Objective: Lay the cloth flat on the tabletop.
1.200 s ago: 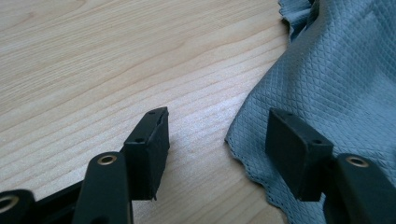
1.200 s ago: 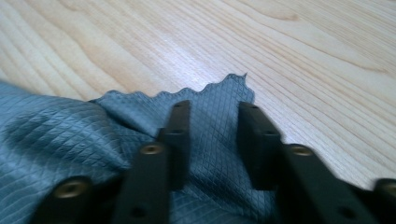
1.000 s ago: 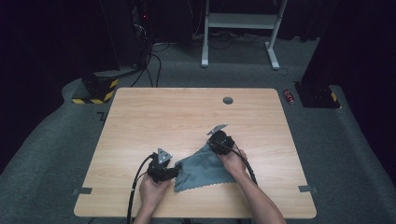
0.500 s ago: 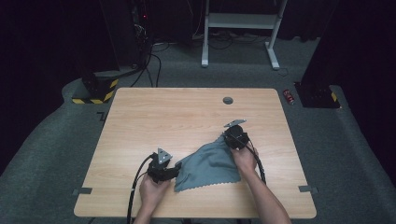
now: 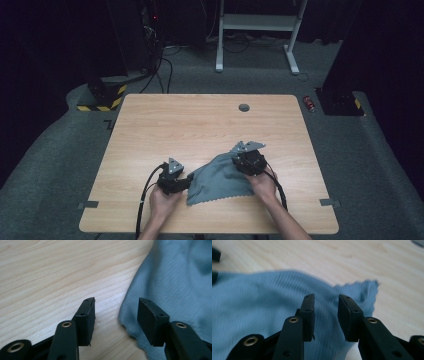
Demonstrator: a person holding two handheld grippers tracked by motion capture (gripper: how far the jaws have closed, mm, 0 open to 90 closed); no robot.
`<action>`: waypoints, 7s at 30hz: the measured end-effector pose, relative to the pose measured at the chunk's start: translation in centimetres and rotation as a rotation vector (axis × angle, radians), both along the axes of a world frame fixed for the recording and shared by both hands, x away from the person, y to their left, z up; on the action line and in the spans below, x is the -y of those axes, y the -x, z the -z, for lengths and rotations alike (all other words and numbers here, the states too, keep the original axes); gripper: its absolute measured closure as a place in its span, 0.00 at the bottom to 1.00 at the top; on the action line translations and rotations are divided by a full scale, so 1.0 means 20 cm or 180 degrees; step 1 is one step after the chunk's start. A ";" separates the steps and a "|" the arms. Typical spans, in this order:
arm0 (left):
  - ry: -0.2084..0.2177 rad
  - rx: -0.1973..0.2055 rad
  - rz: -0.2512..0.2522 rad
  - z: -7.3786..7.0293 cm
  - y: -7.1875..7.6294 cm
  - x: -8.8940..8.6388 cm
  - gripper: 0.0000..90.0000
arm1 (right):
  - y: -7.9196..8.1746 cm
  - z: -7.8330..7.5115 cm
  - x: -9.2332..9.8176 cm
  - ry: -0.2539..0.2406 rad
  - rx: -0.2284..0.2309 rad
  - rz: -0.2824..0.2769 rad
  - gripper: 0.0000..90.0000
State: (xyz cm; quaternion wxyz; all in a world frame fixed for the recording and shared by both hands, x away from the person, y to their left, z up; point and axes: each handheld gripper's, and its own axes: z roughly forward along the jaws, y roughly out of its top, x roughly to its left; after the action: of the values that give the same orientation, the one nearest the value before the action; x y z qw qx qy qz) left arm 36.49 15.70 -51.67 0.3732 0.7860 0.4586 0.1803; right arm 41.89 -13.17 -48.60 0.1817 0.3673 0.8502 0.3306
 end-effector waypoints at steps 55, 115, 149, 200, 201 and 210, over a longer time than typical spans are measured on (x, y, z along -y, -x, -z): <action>-0.0206 -0.0353 0.1144 -0.15 0.05 0.37 0.83 | 0.15 0.19 0.23 -0.0251 0.0047 0.0177 0.69; -0.0522 -0.0529 0.0140 -0.07 -0.33 0.23 0.74 | 0.16 0.19 0.23 -0.0251 0.0049 0.0201 0.68; -0.0075 -0.0426 -0.0045 -0.10 -0.14 0.01 0.78 | -0.02 0.03 0.16 -0.0506 -0.0012 0.0132 0.79; -0.0674 -0.0363 -0.0096 -0.08 -0.36 0.10 0.75 | -0.29 0.11 0.09 -0.0016 -0.0158 0.0428 0.84; -0.0697 -0.0399 -0.0091 -0.07 -0.37 0.11 0.75 | -0.29 0.12 0.09 0.0003 -0.0189 0.0437 0.84; -0.0692 -0.0471 0.0035 -0.07 -0.40 0.13 0.99 | -0.30 0.12 0.08 0.0099 -0.0173 0.0398 0.99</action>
State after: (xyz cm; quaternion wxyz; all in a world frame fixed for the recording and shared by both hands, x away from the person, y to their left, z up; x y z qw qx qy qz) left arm 44.48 13.07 -50.20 0.2519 0.8355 0.4583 0.1684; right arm 47.94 -14.79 -51.05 0.1845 0.4257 0.8352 0.2951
